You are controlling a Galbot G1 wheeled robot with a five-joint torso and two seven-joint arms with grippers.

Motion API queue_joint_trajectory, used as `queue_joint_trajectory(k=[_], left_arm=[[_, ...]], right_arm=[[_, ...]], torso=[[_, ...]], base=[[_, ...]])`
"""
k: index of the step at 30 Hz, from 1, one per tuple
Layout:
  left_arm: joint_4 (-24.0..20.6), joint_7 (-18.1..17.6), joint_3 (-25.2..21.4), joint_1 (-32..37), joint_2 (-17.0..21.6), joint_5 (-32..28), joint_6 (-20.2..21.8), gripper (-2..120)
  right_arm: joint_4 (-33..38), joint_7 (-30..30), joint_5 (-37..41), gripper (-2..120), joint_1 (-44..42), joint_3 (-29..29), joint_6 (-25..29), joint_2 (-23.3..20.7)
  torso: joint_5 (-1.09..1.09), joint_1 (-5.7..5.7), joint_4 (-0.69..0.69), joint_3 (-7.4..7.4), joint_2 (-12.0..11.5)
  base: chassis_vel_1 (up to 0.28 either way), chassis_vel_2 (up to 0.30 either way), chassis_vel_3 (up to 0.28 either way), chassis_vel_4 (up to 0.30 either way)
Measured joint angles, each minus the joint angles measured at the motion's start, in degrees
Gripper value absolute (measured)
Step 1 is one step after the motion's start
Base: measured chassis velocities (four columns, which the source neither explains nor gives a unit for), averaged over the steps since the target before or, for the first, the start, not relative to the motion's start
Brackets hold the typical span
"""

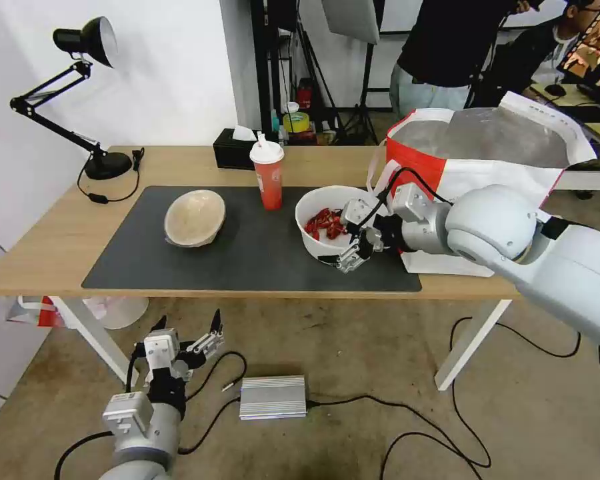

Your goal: Pick up the trash from the table and place it into the takeout bag.

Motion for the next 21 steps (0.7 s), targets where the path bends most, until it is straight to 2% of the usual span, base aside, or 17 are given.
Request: queue_joint_trajectory(k=[10,13,17,21], left_arm=[[-1.1,0.0,-0.1,0.4,0.0,0.1,-0.1,100],[-1.1,0.0,0.0,0.3,0.0,0.1,-0.1,97],[-1.1,-0.1,0.2,0.2,0.0,0.1,-0.1,101],[-1.1,-0.1,0.3,0.2,0.0,0.1,-0.1,99]], right_arm=[[-0.7,0.1,0.1,100,-0.6,0.5,0.0,-0.1],[-1.1,0.0,0.1,100,-0.1,-0.1,0.0,-0.2],[-1.7,-0.2,0.1,100,0.5,-0.9,0.0,-0.1],[-2.5,-0.3,0.1,100,0.7,-1.5,0.0,0.2]], torso=[[0.0,0.0,0.0,0.0,0.0],[0.0,0.0,0.0,0.0,0.0],[0.0,0.0,0.0,0.0,0.0],[0.0,0.0,0.0,0.0,0.0]], base=[[0.0,0.0,0.0,0.0],[0.0,0.0,0.0,0.0],[0.0,0.0,0.0,0.0],[0.0,0.0,0.0,0.0]])
